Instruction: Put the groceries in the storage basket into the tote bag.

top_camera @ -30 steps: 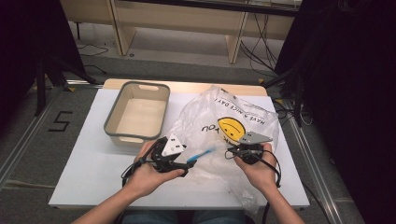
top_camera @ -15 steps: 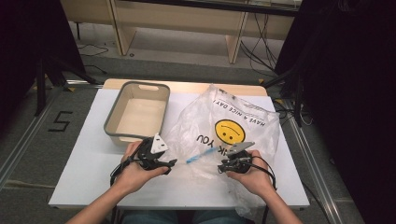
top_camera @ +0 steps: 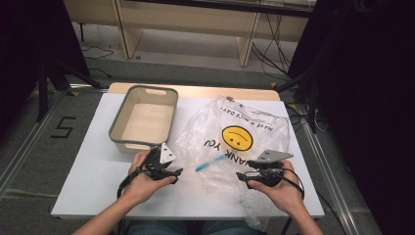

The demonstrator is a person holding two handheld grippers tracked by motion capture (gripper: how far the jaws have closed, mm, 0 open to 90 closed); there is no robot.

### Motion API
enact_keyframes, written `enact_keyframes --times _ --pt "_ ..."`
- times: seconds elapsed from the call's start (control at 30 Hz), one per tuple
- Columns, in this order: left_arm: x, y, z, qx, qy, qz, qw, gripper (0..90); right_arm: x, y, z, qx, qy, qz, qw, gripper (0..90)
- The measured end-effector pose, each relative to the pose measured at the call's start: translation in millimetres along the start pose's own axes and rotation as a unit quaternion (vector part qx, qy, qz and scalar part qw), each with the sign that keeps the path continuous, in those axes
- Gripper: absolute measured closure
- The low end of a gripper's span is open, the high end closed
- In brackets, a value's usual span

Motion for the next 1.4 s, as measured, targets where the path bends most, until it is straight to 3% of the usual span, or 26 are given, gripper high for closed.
enact_keyframes --times 0.13,0.27,0.4,0.7,1.4 --pt "-0.5 -2.9 -1.5 0.006 0.0 0.001 1.0 33.5 11.7 -9.5 -4.0 -0.011 0.0 -0.008 0.9999 33.9" --pt "-0.8 -5.8 -1.2 0.011 0.0 0.004 0.9999 33.3 17.9 -20.5 -11.3 -0.028 -0.017 -0.002 0.9995 33.6" --pt "0.4 -7.5 -0.4 0.013 0.001 0.002 0.9999 33.4 21.2 -30.0 -18.0 -0.045 -0.038 0.007 0.9982 33.7" --pt "0.1 -11.4 -2.6 0.016 -0.001 0.007 0.9999 32.8 26.4 -40.3 -25.0 -0.069 -0.051 -0.004 0.9963 33.7" --pt "0.6 -13.4 4.5 0.025 0.011 0.006 0.9996 32.7 27.7 -43.2 -28.9 -0.07 -0.058 -0.007 0.9958 34.0"
Point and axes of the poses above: each handheld gripper's, and its own axes: x roughly backward along the jaws, y roughly out of its top, z roughly to its left, the point moved 6 cm from there along -x, roughly forward along the jaws, and after that the axes turned 2 degrees about y, right-handed, at the moved point
